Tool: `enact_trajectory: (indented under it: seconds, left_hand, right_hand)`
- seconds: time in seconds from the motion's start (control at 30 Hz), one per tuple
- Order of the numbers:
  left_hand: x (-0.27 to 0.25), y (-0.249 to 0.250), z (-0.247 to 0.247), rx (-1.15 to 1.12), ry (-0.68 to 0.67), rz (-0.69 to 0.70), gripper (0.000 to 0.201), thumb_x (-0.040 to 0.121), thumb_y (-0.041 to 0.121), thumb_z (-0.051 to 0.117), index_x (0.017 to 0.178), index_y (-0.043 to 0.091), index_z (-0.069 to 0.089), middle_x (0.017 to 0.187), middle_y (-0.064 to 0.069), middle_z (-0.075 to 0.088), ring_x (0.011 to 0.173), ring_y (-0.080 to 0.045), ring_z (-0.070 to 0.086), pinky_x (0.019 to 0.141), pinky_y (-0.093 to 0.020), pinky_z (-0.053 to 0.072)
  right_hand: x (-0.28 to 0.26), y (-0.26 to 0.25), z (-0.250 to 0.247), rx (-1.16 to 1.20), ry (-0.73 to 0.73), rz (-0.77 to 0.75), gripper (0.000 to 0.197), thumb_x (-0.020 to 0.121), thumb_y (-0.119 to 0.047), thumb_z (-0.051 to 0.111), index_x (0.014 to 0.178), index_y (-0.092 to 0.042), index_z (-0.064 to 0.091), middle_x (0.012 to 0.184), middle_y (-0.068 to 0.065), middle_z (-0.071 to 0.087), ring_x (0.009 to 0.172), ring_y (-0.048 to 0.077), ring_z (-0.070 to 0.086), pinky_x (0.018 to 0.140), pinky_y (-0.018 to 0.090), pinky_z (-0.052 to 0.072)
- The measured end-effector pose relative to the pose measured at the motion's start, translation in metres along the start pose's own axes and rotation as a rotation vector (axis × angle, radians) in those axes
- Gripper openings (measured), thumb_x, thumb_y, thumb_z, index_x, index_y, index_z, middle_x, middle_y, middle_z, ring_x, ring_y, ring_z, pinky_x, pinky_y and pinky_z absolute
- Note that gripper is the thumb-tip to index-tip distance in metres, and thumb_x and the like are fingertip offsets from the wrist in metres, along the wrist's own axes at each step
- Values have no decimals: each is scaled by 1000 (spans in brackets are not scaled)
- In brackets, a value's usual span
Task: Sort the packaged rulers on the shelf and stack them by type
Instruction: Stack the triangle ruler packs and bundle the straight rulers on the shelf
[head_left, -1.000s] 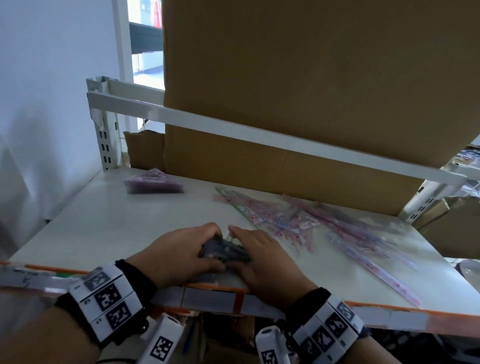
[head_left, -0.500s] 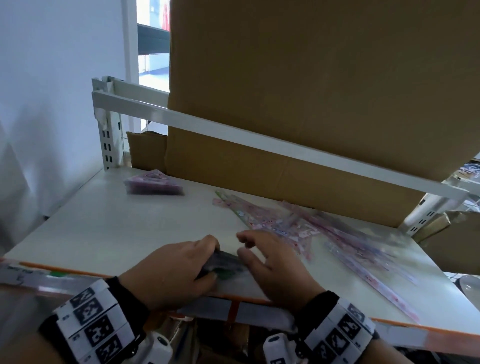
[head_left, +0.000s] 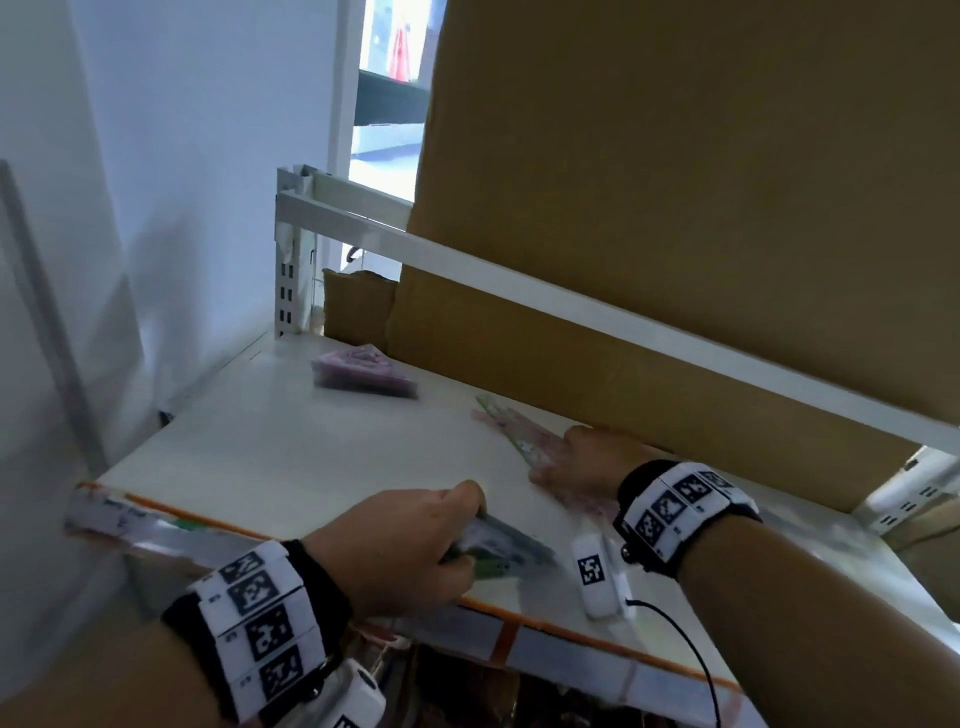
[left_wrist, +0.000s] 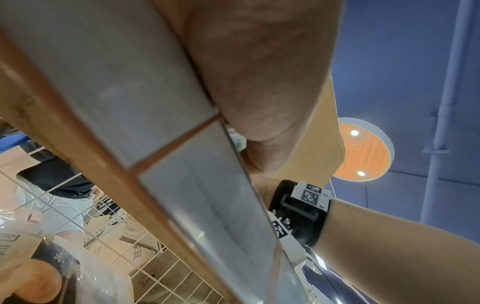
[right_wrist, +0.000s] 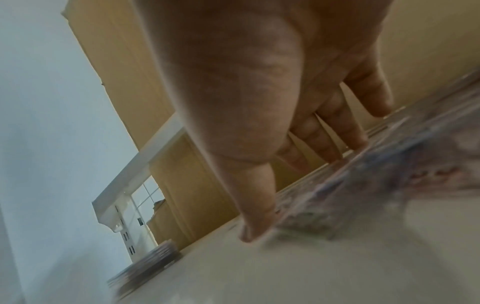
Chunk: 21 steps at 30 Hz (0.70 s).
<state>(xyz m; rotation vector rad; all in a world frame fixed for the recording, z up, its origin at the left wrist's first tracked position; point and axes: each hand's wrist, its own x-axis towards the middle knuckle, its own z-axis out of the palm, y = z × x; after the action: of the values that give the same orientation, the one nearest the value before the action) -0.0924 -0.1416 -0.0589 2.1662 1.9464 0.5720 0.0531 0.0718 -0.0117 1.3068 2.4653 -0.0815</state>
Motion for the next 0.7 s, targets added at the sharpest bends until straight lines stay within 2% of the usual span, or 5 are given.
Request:
enact_trajectory:
  seconds: [0.13, 0.23, 0.3, 0.5, 0.7]
  left_hand:
    - [-1, -1, 1, -3, 22, 16, 25, 90, 40, 50, 110, 28, 40, 85, 6, 60, 65, -16, 54, 56, -31, 48]
    - [0, -2, 1, -3, 29, 23, 24, 89, 39, 50, 107, 28, 39, 83, 5, 59, 63, -16, 53, 54, -31, 46]
    - [0, -2, 1, -14, 42, 31, 22, 87, 38, 49, 104, 28, 38, 81, 6, 58, 63, -16, 52, 53, -30, 43]
    - [0, -3, 1, -32, 21, 9, 26, 86, 41, 50, 105, 28, 38, 87, 3, 63, 68, -19, 58, 61, -37, 52]
    - [1, -2, 0, -55, -10, -13, 25, 87, 42, 51, 103, 31, 37, 88, 4, 63, 73, -18, 60, 65, -36, 53]
  right_hand:
    - [5, -6, 1, 5, 37, 26, 60, 72, -59, 63, 115, -17, 54, 93, -1, 60, 87, 20, 61, 73, 32, 51]
    - [2, -6, 4, 66, 103, 56, 52, 86, -53, 50, 121, -15, 54, 105, 6, 67, 93, 24, 65, 85, 39, 54]
    - [-3, 1, 4, 100, 98, 35, 54, 86, -58, 44, 121, -19, 56, 107, 4, 68, 97, 23, 64, 89, 38, 52]
    - [-33, 33, -6, 194, -50, -100, 74, 77, -51, 73, 140, -24, 44, 131, -2, 56, 112, 15, 56, 97, 37, 48]
    - [-44, 48, 7, 93, -23, -70, 74, 78, -35, 79, 141, -29, 41, 125, -4, 60, 99, 11, 55, 83, 27, 45]
